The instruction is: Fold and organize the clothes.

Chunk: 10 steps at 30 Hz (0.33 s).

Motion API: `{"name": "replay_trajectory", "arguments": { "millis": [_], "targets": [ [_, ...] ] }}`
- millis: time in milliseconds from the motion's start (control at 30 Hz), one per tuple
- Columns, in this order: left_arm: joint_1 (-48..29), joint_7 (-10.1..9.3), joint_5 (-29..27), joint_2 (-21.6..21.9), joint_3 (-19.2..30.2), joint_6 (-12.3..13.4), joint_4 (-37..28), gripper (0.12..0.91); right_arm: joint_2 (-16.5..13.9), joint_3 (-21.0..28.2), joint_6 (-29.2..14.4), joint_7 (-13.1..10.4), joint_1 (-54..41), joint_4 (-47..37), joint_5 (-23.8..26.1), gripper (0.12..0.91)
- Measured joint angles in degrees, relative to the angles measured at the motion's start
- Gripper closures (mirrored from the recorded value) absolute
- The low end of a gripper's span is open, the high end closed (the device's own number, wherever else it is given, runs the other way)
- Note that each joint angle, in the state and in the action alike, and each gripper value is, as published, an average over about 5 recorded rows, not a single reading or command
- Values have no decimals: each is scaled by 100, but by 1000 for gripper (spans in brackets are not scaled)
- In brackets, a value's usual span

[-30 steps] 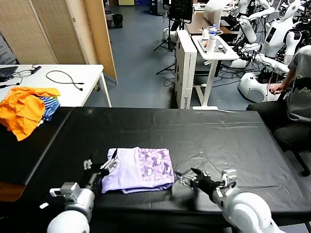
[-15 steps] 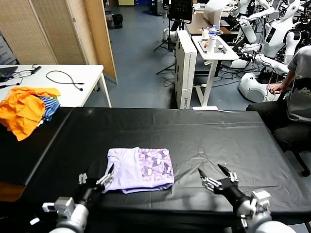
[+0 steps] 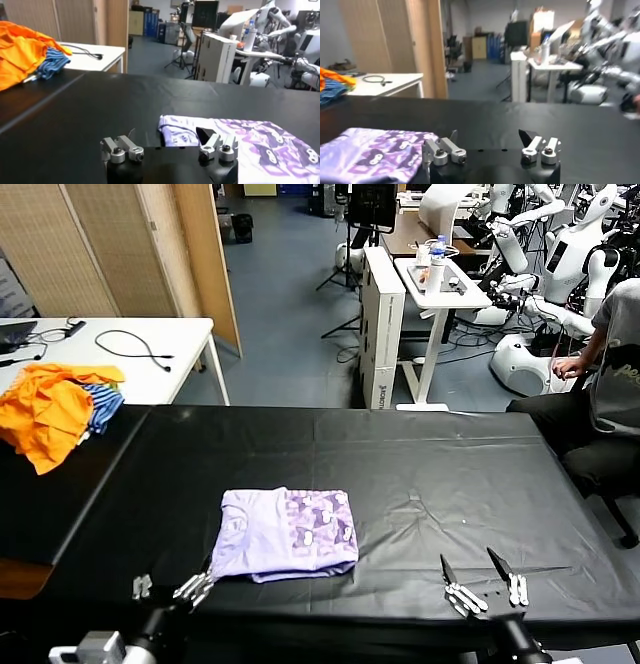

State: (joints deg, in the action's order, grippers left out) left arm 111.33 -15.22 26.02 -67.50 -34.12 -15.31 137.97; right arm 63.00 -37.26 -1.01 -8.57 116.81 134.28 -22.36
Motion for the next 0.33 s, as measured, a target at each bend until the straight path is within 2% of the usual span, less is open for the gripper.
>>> {"name": "replay_trajectory", "arguments": {
  "millis": [167, 333],
  "targets": [
    [204, 41, -57, -26, -29, -7, 91, 123, 86, 9, -53, -263, 300, 24, 41, 118],
    [265, 110, -94, -29, -31, -13, 96, 123, 137, 18, -11, -341, 472, 35, 25, 118]
  ]
}}
